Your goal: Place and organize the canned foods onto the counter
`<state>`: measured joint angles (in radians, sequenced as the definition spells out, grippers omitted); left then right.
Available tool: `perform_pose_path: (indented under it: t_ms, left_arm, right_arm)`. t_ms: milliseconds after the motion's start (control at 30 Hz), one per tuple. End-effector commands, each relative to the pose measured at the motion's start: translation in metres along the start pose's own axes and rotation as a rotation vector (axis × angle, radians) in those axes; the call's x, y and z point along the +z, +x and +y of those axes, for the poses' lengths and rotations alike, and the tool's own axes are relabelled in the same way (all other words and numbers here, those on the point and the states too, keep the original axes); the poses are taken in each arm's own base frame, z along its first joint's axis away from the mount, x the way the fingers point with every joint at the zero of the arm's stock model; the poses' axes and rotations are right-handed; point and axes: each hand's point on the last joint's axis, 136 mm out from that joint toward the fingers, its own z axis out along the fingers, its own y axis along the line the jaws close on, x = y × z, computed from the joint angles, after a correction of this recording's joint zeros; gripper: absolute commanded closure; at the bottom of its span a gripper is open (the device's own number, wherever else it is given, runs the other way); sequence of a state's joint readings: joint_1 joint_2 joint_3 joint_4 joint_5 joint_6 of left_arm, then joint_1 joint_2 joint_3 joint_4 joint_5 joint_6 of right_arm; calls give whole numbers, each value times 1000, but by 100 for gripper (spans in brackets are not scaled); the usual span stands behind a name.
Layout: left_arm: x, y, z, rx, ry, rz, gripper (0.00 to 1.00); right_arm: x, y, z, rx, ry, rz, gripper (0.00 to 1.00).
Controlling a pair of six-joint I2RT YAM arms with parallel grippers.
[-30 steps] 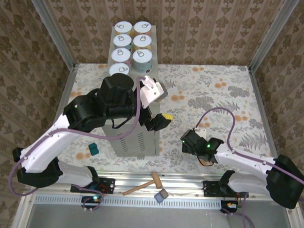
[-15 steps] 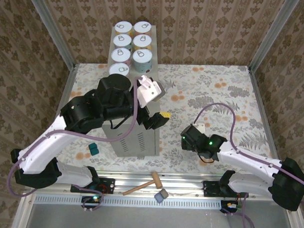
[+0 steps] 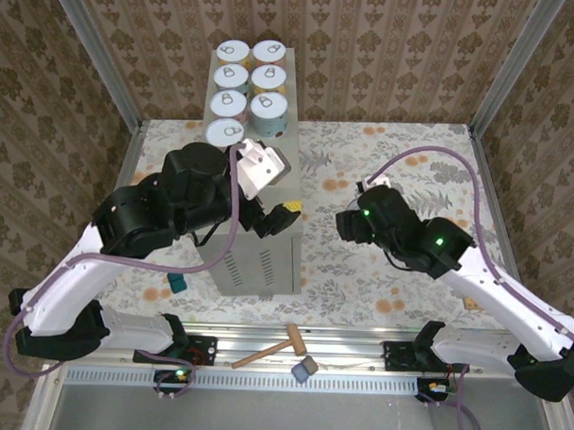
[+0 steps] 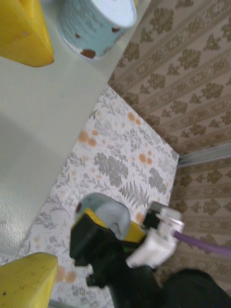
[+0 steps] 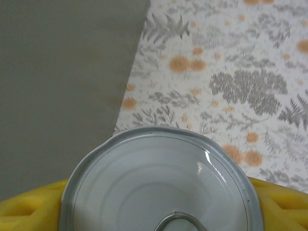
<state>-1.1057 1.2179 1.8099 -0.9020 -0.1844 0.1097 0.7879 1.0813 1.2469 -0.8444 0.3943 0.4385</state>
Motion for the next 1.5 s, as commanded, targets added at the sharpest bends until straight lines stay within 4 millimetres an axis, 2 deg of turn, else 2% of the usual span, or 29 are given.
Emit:
perform_pose_path:
  t_ms: [0, 267, 433, 533, 800, 900, 1467]
  left_arm:
    - [-22, 4, 19, 8, -93, 2, 0]
    - [-46, 26, 38, 1, -195, 29, 0]
    - [-56, 40, 46, -18, -235, 45, 0]
    - [-60, 47, 52, -35, -256, 48, 0]
    - [-71, 60, 63, -60, -292, 50, 0]
    - [-73, 63, 65, -66, -294, 51, 0]
    - [-79, 70, 66, -80, -290, 38, 0]
  right_arm:
    - [-24, -27, 1, -82, -32, -39, 34]
    - [-61, -78, 21, -152, -147, -122, 34]
    - [-78, -103, 48, -199, -271, -155, 34]
    - [-81, -113, 64, -219, -337, -154, 34]
    - [-80, -129, 95, -269, -425, -145, 34]
    - [-73, -131, 106, -290, -443, -130, 34]
    - [-43, -138, 133, -341, -441, -45, 32]
